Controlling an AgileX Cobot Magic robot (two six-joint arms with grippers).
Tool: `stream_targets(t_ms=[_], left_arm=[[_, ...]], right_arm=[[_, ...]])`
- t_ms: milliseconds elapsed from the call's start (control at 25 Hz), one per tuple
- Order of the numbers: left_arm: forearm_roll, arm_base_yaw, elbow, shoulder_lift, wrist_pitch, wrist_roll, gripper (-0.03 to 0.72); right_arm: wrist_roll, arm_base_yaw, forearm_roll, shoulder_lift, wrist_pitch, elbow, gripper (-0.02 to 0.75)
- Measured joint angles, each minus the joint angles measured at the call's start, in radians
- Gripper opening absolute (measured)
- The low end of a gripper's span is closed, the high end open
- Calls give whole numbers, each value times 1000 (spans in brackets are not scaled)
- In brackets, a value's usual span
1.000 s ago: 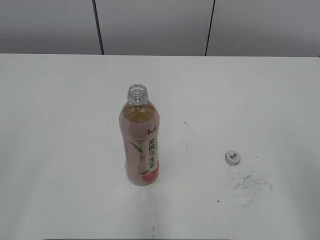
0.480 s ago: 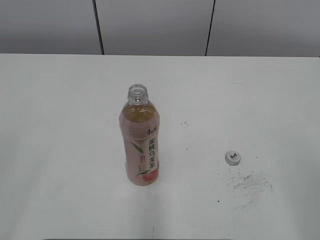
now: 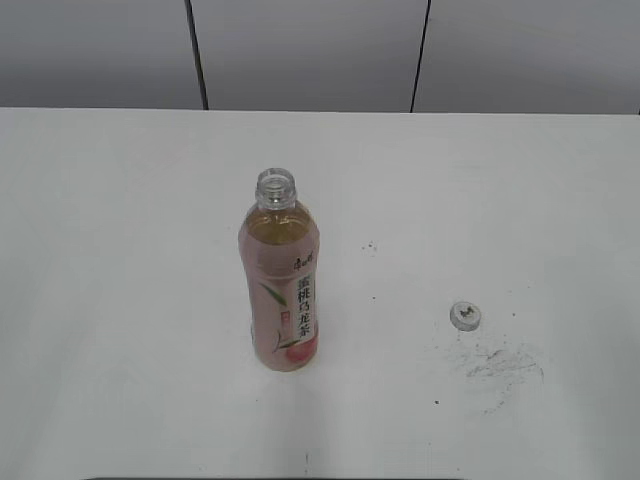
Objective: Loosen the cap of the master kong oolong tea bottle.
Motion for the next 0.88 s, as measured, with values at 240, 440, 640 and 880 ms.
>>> stream_targets(t_ms=[240,440,640,880], left_arm=[[0,202,0,-21,-1,0,542],[1,400,0,-80,-1,0,542],[0,423,1,-90,0,0,542],[1,392,2,-90,0,0,542]], right_arm=[[0,-118,3,-46,-1,0,557],[0,-308,3,-197,-1,0,557],[0,-348,3,-233,1,0,557],[0,-349,4,-233,0,0,557]])
